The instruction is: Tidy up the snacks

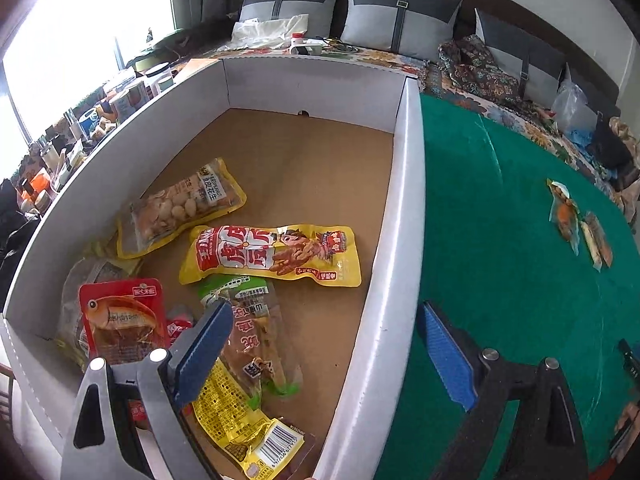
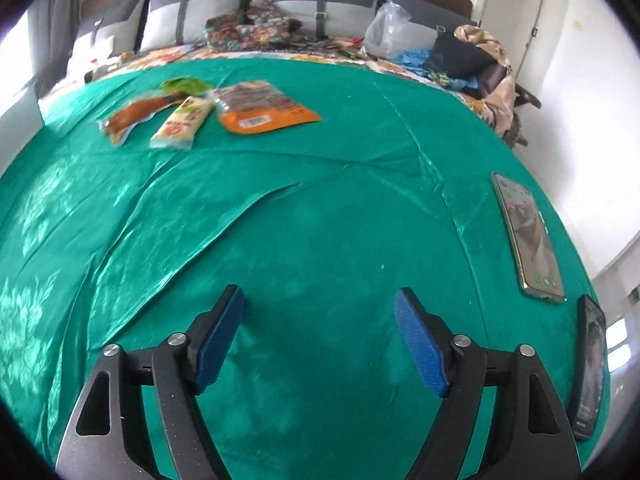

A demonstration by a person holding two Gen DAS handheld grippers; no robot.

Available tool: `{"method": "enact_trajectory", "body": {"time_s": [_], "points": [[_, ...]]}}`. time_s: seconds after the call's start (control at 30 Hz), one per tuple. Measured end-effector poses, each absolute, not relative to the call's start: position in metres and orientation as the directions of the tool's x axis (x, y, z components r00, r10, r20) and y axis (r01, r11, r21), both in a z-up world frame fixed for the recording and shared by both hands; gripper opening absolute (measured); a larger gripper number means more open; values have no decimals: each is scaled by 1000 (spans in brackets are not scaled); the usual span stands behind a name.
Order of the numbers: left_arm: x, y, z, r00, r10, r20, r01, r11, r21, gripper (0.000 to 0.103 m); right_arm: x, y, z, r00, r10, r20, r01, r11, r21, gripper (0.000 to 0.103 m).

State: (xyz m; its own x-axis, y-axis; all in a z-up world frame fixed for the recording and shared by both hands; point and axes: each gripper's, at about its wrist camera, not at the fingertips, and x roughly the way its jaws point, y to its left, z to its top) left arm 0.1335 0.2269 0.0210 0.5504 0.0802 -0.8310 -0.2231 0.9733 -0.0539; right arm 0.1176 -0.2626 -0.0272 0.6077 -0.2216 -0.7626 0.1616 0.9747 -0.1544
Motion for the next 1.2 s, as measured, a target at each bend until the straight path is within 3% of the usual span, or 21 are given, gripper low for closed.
{"method": "enact_trajectory", "body": {"time_s": [0.2, 0.3, 0.43, 0.53, 0.63, 0.93, 1.03, 1.2], "points": [[134, 234, 19, 545, 45, -837, -229, 968, -97, 93, 88, -273, -21, 599, -134, -789, 190, 982, -23, 90], [132, 231, 22, 559, 57, -827, -226, 970, -85, 93, 88, -270, -21, 597, -146, -789, 195, 980, -34, 90], [125, 216, 35, 614, 150, -775, -211, 977, 22, 93, 87, -271, -23, 597, -138, -790, 196, 980, -23, 91], [113, 185, 59, 695, 248, -675, -177, 969, 174, 93, 87, -271, -23, 597, -138, -790, 196, 980, -23, 91], [105, 158, 82, 757, 255, -602, -138, 962, 234, 93, 87, -272, -23, 597, -138, -790, 196, 980, -23, 91], [101, 84, 120, 818, -54, -572, 59, 998, -10, 103, 87, -272, -23, 597, -138, -790, 196, 980, -23, 91], [117, 66, 93, 754, -127, -645, 93, 992, -86, 103, 87, -272, -23, 597, -138, -790, 196, 980, -23, 91], [135, 45, 24, 653, -113, -749, 72, 994, -87, 103, 87, -272, -23, 597, -137, -790, 196, 980, -22, 91]]}}
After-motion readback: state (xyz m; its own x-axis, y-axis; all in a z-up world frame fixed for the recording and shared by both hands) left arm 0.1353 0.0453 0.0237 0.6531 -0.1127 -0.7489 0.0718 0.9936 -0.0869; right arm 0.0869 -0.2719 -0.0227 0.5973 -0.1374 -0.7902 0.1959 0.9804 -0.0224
